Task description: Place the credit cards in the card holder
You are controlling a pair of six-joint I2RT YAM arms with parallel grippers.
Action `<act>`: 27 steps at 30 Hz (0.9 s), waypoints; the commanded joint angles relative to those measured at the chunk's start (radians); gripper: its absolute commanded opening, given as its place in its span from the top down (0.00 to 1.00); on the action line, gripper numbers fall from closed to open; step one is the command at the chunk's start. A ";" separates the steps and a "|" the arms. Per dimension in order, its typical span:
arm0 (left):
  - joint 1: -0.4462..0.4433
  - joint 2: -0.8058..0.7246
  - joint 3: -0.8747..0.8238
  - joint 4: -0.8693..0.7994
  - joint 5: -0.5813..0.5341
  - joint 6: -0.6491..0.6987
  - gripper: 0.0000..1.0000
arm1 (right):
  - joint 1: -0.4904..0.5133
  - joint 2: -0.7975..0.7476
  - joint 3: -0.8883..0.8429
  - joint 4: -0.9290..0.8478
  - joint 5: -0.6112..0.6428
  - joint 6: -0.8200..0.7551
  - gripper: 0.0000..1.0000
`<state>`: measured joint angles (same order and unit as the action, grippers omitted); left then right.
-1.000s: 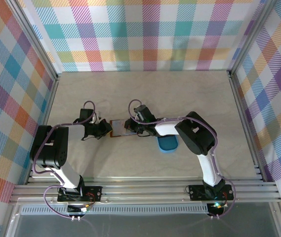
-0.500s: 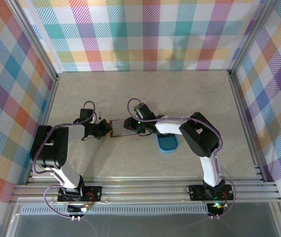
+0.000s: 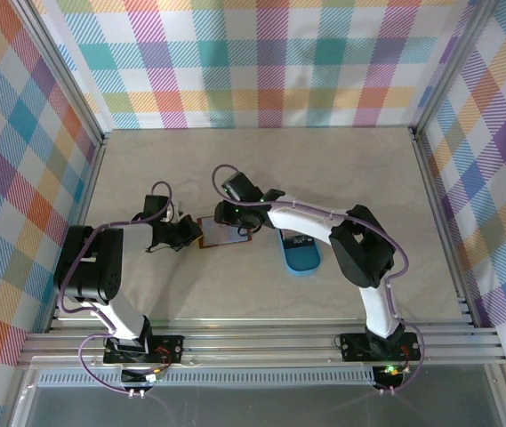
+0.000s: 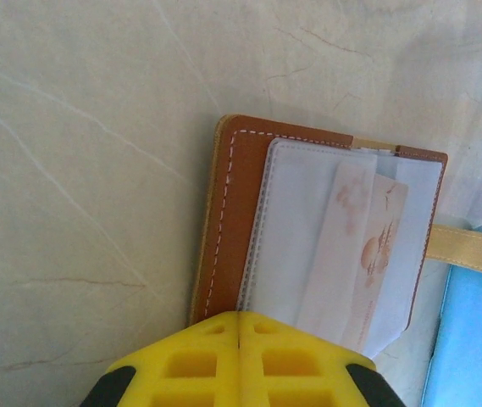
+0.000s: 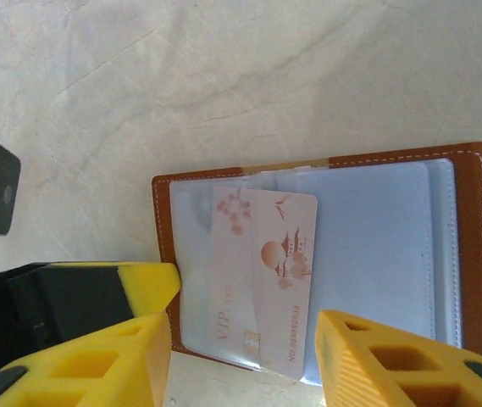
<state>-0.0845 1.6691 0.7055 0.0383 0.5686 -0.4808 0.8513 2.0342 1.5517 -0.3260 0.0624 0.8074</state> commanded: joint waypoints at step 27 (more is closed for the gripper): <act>-0.003 0.018 0.012 -0.037 0.019 0.018 0.94 | 0.009 0.239 0.322 -0.308 -0.016 -0.091 0.51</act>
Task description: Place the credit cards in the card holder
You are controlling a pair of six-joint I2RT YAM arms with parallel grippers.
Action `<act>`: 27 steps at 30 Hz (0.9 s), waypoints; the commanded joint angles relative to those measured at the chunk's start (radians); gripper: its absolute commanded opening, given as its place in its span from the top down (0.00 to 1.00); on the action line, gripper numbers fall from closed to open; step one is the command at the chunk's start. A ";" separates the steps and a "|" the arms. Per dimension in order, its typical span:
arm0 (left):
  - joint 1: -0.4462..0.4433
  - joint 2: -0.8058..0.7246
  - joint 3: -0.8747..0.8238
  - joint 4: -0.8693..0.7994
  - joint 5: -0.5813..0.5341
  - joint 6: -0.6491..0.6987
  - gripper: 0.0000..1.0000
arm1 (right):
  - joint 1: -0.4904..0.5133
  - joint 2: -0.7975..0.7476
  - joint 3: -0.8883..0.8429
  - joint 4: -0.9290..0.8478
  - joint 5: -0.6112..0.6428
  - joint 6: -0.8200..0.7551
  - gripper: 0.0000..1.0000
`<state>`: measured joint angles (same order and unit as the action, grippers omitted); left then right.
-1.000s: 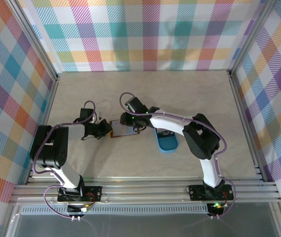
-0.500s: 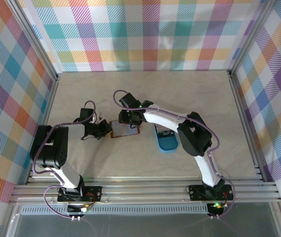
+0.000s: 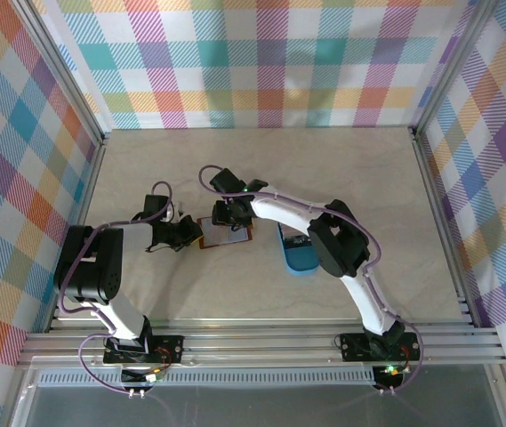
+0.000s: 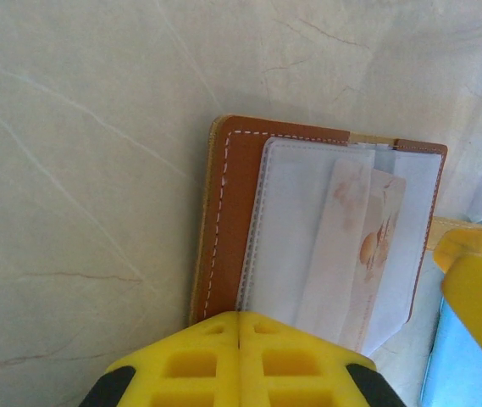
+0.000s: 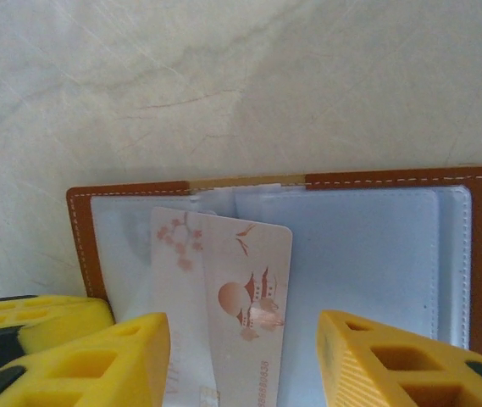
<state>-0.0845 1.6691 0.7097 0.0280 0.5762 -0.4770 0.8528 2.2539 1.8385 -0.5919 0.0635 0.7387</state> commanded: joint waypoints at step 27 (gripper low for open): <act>-0.003 0.014 0.001 -0.023 0.013 0.012 0.93 | 0.011 0.081 0.078 -0.054 -0.052 -0.020 0.57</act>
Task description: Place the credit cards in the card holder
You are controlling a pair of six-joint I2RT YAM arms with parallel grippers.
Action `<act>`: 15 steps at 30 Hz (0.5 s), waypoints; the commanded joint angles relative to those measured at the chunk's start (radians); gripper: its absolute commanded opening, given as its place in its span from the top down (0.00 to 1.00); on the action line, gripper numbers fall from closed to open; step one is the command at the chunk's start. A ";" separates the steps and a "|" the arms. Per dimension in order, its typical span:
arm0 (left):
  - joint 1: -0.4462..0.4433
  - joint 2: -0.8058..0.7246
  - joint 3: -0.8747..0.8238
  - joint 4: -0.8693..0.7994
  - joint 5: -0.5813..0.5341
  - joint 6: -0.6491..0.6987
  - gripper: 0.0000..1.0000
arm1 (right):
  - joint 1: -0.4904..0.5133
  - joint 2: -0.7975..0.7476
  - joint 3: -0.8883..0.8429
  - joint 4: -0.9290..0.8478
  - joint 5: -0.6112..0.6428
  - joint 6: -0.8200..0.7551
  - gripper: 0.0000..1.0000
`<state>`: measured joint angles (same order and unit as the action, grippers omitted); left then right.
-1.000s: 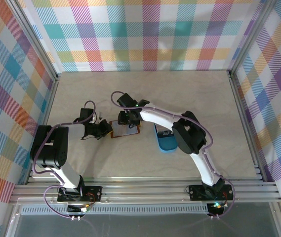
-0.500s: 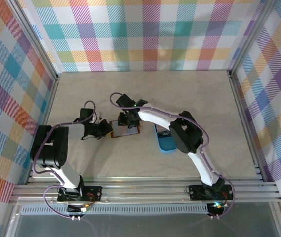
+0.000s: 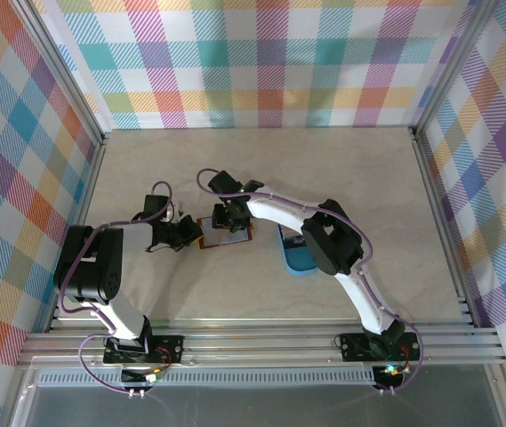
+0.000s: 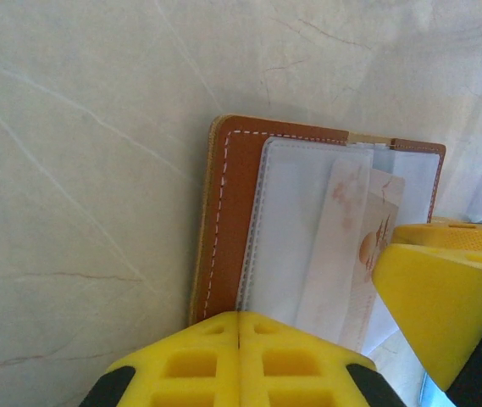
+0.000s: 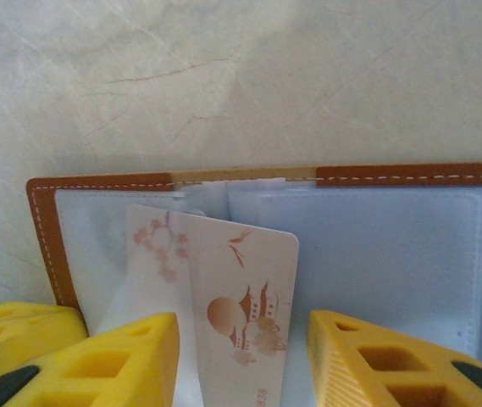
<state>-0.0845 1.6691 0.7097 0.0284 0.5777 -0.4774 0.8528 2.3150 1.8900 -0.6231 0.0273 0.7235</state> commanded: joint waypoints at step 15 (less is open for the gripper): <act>-0.004 0.020 0.000 -0.018 0.014 0.012 0.94 | 0.028 0.026 0.055 -0.018 -0.046 -0.008 0.64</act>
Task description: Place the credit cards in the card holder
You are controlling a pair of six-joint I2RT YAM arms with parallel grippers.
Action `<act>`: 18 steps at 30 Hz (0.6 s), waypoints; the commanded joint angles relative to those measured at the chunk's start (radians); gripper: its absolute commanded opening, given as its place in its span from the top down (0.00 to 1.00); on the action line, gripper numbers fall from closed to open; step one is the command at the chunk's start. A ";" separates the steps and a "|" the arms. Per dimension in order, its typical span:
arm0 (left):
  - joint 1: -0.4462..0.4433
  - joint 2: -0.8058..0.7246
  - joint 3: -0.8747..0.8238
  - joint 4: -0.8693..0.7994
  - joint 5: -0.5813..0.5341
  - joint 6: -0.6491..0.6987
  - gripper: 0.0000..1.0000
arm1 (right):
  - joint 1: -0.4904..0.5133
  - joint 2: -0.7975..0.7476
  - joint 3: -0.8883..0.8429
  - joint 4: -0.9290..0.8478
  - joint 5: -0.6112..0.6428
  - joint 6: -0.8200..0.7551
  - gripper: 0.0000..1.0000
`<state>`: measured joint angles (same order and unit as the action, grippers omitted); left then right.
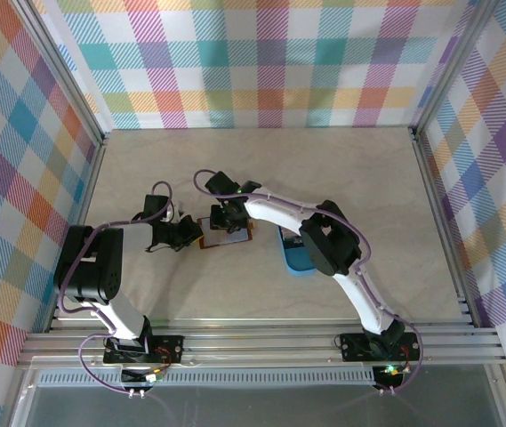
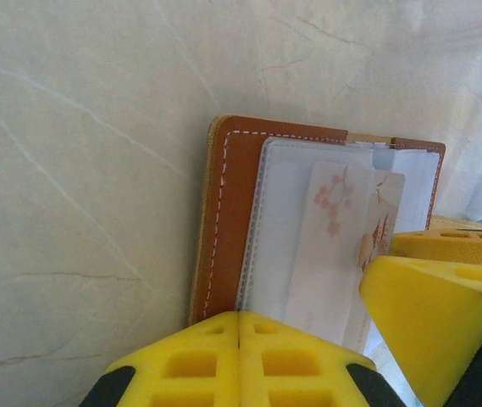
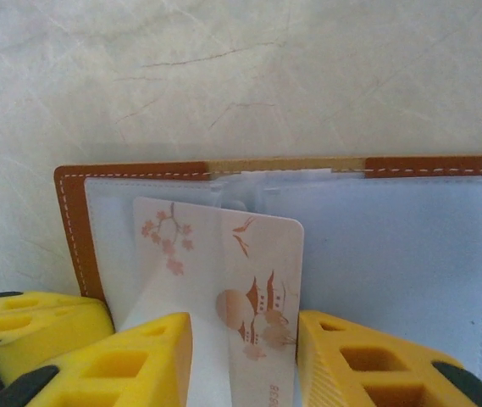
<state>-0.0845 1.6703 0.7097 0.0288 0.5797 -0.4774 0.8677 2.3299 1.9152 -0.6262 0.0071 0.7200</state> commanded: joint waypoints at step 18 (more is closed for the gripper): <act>-0.003 0.009 -0.004 -0.012 0.017 0.006 0.94 | 0.019 0.011 0.008 0.053 -0.127 0.064 0.73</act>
<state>-0.0845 1.6745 0.7097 0.0292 0.5861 -0.4778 0.8738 2.3299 1.9152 -0.6216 -0.0490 0.7513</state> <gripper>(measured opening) 0.067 0.277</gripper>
